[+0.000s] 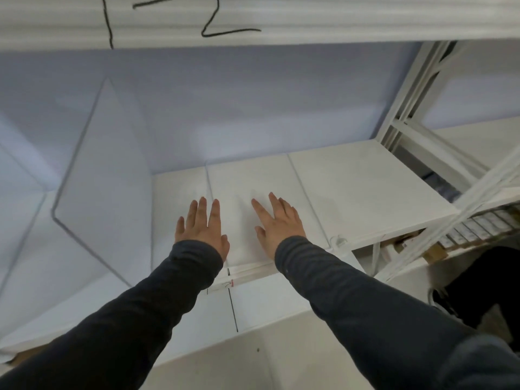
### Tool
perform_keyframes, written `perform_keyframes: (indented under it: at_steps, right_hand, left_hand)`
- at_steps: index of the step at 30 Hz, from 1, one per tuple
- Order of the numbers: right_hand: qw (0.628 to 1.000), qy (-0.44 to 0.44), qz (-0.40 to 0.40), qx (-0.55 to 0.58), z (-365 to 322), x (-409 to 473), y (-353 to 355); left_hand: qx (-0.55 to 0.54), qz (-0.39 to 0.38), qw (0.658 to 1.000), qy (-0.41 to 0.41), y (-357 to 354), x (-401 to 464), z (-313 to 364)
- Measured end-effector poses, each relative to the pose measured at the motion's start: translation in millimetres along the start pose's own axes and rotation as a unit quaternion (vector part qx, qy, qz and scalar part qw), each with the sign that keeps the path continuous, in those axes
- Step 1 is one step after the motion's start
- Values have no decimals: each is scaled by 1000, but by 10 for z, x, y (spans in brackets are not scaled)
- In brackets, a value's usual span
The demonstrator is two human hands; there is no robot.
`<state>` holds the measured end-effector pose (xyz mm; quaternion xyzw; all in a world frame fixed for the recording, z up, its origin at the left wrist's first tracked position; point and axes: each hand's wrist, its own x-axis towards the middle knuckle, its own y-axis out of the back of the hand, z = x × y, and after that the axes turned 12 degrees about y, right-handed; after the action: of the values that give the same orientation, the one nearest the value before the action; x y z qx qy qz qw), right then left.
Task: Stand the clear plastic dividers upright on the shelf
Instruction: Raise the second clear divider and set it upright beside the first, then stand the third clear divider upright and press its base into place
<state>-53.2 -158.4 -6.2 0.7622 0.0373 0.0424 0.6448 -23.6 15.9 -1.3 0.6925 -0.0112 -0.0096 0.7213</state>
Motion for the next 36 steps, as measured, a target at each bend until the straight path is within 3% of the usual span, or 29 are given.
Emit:
perform_keyframes:
  at_steps: [10, 16, 24, 28, 36]
  right_hand:
    - [1000, 3, -14, 16, 432, 8, -48]
    - [999, 21, -36, 14, 861, 90, 76]
    - [995, 44, -89, 29, 1274, 133, 94]
    - [992, 17, -112, 61, 1423, 164, 107]
    - [971, -53, -151, 176, 1552, 117, 156]
  left_hand:
    - [-49, -54, 995, 65, -135, 99, 245]
    - [-71, -89, 981, 157, -199, 104, 438]
    - [-114, -129, 933, 317, -280, 104, 503]
    - [-108, -117, 914, 373, -327, 63, 489]
    - [-162, -123, 899, 388, -363, 10, 591]
